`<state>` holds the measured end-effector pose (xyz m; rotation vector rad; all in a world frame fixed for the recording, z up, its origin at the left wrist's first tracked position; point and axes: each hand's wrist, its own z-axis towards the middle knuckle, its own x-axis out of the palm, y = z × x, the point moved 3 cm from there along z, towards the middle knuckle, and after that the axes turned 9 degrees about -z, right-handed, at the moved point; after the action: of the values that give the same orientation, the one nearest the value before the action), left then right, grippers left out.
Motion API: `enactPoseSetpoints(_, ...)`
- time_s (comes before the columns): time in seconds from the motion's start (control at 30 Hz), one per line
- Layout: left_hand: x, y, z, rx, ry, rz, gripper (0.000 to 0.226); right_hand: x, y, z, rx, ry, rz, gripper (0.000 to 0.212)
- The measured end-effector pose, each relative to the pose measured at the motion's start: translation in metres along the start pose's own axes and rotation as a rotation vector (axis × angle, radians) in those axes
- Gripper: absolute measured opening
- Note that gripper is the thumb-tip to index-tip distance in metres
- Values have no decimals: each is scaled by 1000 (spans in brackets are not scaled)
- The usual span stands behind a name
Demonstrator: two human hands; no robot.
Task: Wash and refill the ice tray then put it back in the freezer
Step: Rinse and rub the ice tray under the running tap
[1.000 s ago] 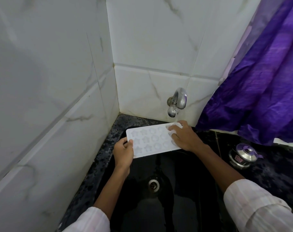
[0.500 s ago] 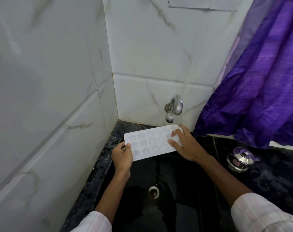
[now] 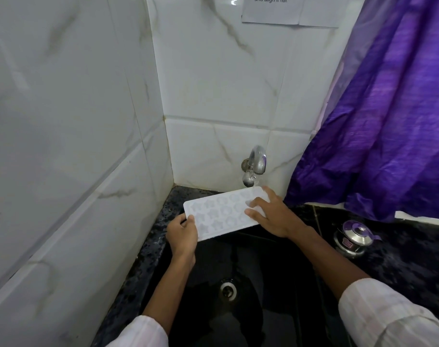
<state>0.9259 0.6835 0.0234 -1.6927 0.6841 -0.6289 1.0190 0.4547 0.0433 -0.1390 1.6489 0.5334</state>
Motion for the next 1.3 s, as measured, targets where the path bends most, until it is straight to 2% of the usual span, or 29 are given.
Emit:
enactPoseSetpoints(0.47, -3, -5, 1, -2, -9, -48, 19, 1, 7, 3, 5, 24, -15, 49)
enactPoseSetpoints(0.67, -1, -6, 5, -12, -17, -46, 18, -1, 7, 3, 8, 55, 68, 51)
enactPoseSetpoints(0.9, 1, -9, 8, -5, -15, -59, 17, -1, 5, 8, -12, 8, 46, 52)
enactPoseSetpoints(1.07, 2, -13, 10, 10, -18, -68, 22, 0, 5, 1, -43, -158, 136, 49)
enactPoseSetpoints(1.3, 6, -10, 15, -39, -41, -110, 14, 5, -3, -1, -73, -140, 44, 50)
